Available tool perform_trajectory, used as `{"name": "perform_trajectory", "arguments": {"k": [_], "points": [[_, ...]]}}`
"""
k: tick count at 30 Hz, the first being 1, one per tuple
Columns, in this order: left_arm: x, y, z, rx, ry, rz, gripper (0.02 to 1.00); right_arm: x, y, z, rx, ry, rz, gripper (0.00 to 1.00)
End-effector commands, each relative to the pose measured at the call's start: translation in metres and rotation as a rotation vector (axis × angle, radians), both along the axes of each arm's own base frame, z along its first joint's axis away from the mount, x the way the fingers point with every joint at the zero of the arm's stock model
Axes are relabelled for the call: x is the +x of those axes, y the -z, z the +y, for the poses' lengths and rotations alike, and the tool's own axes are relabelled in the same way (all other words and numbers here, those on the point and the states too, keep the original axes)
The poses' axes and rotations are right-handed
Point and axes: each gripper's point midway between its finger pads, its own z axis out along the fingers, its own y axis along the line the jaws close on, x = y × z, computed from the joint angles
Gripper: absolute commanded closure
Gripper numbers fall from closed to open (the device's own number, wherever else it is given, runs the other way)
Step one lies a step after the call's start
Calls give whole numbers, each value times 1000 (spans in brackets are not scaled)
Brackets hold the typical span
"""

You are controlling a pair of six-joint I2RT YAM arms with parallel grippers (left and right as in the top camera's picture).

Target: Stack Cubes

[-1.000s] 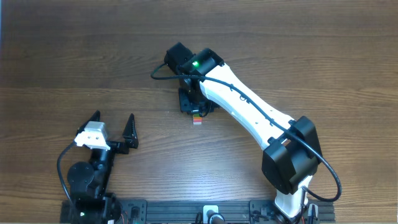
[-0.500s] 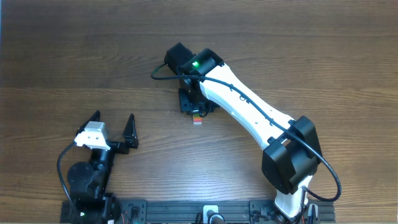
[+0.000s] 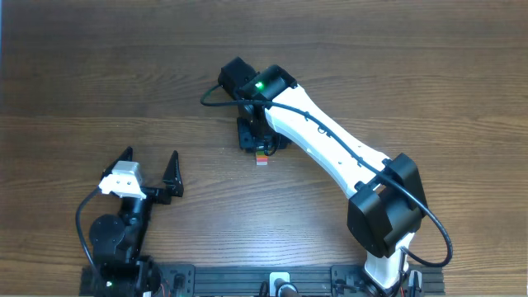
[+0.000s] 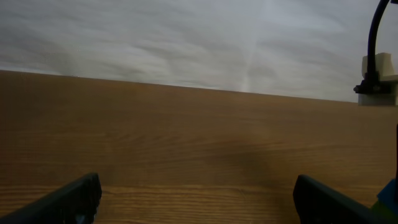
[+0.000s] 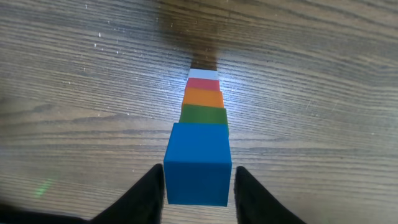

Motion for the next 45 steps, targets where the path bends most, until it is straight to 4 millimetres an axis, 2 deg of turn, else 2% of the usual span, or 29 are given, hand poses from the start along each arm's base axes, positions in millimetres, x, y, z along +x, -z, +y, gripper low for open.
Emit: {"name": "perform_trajectory", "arguments": {"k": [1, 4, 6, 11, 16, 20, 24, 28, 34, 38, 45], "points": [[0, 1, 0, 14, 5, -4, 18, 1, 5, -1, -18, -8, -4, 505], [0, 1, 0, 14, 5, -4, 18, 3, 5, 0, -13, -7, -10, 270], [0, 1, 0, 14, 5, -4, 18, 3, 5, 1, -10, -7, -14, 9], [0, 1, 0, 14, 5, -4, 18, 11, -3, 0, 15, 4, -45, 7], [0, 1, 0, 14, 5, -4, 18, 39, -27, -13, 76, -31, -152, 7], [0, 1, 0, 14, 5, -4, 18, 70, -57, -52, 68, -26, -280, 7], [0, 1, 0, 14, 5, -4, 18, 100, -94, -108, 33, 13, -430, 7], [0, 1, 0, 14, 5, -4, 18, 115, -138, -158, 9, -1, -586, 7], [0, 1, 0, 14, 5, -4, 18, 108, -203, -224, -111, 74, -798, 7], [0, 1, 0, 14, 5, -4, 18, 95, -225, -241, -132, 85, -917, 7], [0, 1, 0, 14, 5, -4, 18, 57, -257, -253, -116, 124, -1235, 9]]}}
